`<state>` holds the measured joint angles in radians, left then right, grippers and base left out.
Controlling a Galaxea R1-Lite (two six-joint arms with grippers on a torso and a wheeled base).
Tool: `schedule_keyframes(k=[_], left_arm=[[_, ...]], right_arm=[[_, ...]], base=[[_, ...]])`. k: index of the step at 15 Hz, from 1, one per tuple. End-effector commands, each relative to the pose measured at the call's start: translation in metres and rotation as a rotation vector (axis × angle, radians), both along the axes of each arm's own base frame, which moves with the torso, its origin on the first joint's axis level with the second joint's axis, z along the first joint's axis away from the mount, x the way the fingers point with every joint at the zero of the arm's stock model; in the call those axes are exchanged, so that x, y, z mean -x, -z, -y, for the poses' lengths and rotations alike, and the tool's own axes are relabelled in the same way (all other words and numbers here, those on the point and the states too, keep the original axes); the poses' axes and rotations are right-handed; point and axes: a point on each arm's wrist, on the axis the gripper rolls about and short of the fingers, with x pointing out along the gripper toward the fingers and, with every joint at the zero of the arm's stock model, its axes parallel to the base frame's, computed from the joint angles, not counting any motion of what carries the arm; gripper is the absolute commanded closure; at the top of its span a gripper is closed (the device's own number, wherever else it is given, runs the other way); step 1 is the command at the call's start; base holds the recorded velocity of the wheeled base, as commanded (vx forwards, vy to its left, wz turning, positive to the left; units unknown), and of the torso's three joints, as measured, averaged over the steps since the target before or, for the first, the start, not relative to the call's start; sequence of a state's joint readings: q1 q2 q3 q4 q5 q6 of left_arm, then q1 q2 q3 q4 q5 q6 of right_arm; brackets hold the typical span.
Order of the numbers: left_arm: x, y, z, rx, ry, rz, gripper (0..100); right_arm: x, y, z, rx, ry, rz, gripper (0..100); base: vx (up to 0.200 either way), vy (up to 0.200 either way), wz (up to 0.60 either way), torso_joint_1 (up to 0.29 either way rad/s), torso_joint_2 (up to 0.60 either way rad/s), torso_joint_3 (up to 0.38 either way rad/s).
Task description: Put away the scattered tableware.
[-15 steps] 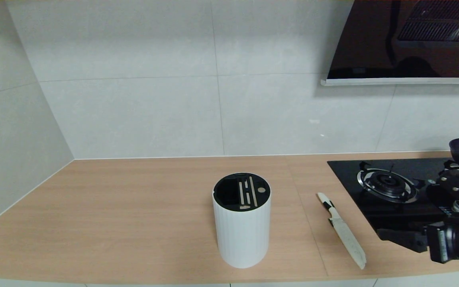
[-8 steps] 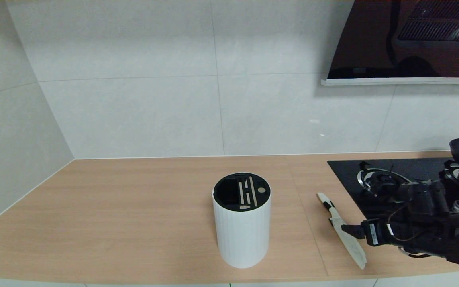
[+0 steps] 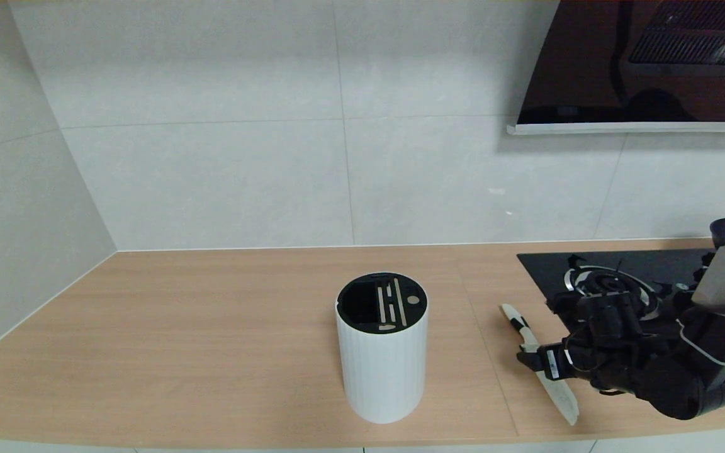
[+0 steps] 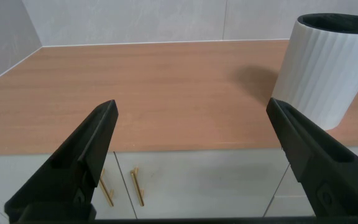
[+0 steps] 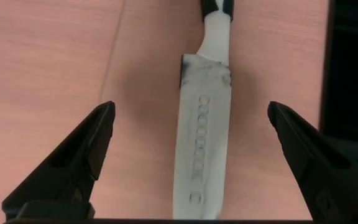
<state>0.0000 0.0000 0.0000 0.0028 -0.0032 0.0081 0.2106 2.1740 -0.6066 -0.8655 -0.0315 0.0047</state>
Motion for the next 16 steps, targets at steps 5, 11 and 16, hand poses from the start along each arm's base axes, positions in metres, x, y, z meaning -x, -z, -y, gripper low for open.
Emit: schedule_keyframes(k=[5,11,16], left_arm=[[0.0,0.0,0.0,0.0,0.0,0.001,0],[0.0,0.0,0.0,-0.001,0.0,0.0,0],[0.0,0.0,0.0,0.0,0.001,0.0,0]], right_arm=[[-0.027,0.019,-0.002,0.062,0.019,0.018,0],[-0.033,0.031,-0.003,0.066,0.026,0.017,0],[-0.036,0.04,-0.003,0.065,0.029,0.012,0]], base=[[0.0,0.0,0.0,0.0,0.0,0.0],[0.0,0.0,0.0,0.0,0.0,0.0],[0.0,0.0,0.0,0.0,0.0,0.0]])
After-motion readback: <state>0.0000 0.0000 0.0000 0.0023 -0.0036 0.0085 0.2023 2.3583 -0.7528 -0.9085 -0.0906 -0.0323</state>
